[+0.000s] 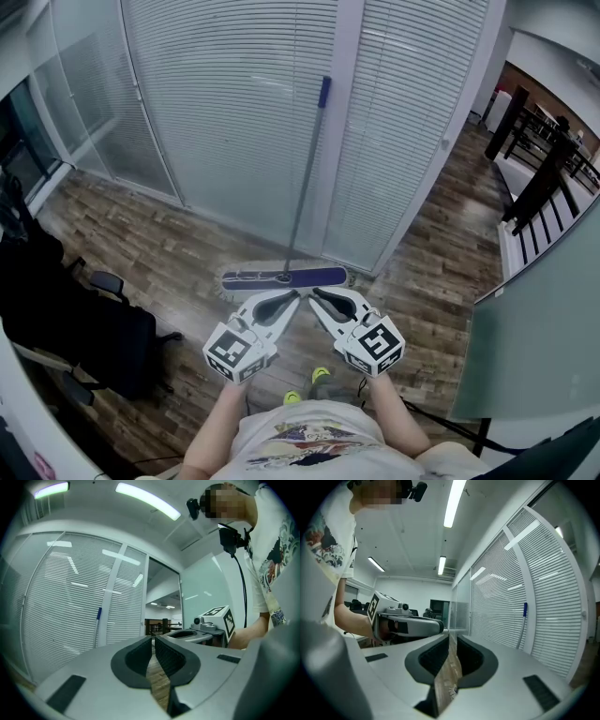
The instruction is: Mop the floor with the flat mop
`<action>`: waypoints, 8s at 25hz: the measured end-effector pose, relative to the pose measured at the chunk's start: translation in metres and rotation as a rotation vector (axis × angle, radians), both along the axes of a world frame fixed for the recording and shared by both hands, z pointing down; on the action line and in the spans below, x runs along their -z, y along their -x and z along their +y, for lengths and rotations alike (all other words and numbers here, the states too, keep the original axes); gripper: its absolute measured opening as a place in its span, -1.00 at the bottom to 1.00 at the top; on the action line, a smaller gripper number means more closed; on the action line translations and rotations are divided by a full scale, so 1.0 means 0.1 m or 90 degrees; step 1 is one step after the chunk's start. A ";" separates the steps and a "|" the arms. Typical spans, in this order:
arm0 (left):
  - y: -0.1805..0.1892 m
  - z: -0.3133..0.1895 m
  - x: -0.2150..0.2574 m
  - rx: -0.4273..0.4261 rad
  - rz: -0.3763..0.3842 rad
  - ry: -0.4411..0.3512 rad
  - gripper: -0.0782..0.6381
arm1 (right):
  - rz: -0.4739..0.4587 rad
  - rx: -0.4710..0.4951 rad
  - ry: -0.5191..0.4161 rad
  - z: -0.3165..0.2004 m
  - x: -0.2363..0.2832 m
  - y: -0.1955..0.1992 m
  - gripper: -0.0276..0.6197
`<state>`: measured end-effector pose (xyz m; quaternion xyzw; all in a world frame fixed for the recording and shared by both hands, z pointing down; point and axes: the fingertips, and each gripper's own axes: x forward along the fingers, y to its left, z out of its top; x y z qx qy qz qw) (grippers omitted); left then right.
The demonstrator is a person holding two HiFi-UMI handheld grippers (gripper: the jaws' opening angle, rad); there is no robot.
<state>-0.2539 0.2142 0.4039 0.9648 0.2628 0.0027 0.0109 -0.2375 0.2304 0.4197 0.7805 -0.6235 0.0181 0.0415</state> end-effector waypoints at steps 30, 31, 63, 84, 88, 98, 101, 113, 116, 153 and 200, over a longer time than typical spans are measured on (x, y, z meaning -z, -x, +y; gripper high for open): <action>-2.90 -0.70 -0.11 0.092 -0.004 -0.054 -0.74 | -0.013 0.031 0.003 -0.78 -0.05 -3.10 -0.52; -3.04 -0.72 -0.07 0.094 -0.002 -0.058 -0.72 | -0.010 0.030 0.004 -0.81 -0.01 -3.24 -0.52; -5.47 -2.03 -0.75 0.073 -0.011 -0.033 -0.64 | -0.031 -0.033 0.024 -2.12 -0.66 -5.65 -0.52; -6.64 -2.91 -0.41 -0.027 -0.007 -0.005 -0.64 | -0.035 -0.266 0.052 -2.63 -0.35 -7.36 -0.47; -6.69 -2.95 -0.44 -0.027 -0.011 -0.004 -0.64 | -0.054 -0.271 0.039 -2.62 -0.39 -7.49 -0.41; -6.56 -3.07 -0.33 0.006 -0.017 0.005 -0.64 | -0.056 -0.220 0.037 -2.83 -0.28 -7.59 -0.54; -6.53 -3.09 -0.35 0.015 -0.010 0.004 -0.64 | -0.061 -0.192 0.004 -2.85 -0.29 -7.42 -0.56; -6.47 -2.59 0.18 -0.082 0.079 -0.027 -0.25 | -0.057 -0.131 -0.032 -2.69 -0.26 -6.76 -0.58; -6.45 -2.42 0.56 -0.114 0.107 -0.034 -0.21 | -0.059 -0.112 -0.036 -2.65 -0.15 -6.60 -0.58; -5.19 -0.70 0.81 0.107 0.075 -0.091 -0.42 | 0.010 0.221 0.038 -1.25 -0.22 -4.91 -0.59; -2.30 2.73 -0.19 0.495 -0.034 0.017 -0.37 | 0.024 0.710 0.162 2.03 -1.19 -2.02 -0.45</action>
